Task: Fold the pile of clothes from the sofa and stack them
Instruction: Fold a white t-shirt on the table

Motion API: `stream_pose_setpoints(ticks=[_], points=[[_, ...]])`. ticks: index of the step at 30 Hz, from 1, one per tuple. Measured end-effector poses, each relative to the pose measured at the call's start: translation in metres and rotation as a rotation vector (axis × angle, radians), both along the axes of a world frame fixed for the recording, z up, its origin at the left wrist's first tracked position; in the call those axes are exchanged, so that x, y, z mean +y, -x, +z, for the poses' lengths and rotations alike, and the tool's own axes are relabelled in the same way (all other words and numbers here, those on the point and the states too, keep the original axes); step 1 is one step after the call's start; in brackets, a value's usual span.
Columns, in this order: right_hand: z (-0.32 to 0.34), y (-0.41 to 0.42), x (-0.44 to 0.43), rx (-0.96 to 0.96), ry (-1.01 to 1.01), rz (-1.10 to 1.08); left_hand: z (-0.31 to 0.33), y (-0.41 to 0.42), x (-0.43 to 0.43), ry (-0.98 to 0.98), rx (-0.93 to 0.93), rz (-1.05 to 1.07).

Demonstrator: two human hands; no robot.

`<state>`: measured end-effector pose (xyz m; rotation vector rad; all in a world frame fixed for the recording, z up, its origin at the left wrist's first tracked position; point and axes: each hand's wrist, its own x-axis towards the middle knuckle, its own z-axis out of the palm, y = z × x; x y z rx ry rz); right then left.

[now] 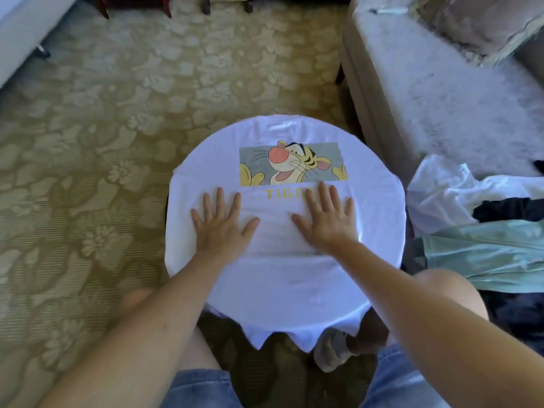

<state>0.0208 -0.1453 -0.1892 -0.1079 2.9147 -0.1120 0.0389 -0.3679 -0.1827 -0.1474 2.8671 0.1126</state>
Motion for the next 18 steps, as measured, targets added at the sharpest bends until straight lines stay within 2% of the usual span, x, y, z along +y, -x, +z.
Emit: stream_pose_setpoints(ticks=[14,18], points=[[0.01,-0.11,0.036,-0.058,0.014,0.01,0.012,-0.105,0.035,-0.013,-0.078,-0.073],[0.03,-0.1,0.03,0.019,0.044,-0.063,0.034,-0.093,0.028,-0.043,0.08,-0.05]])
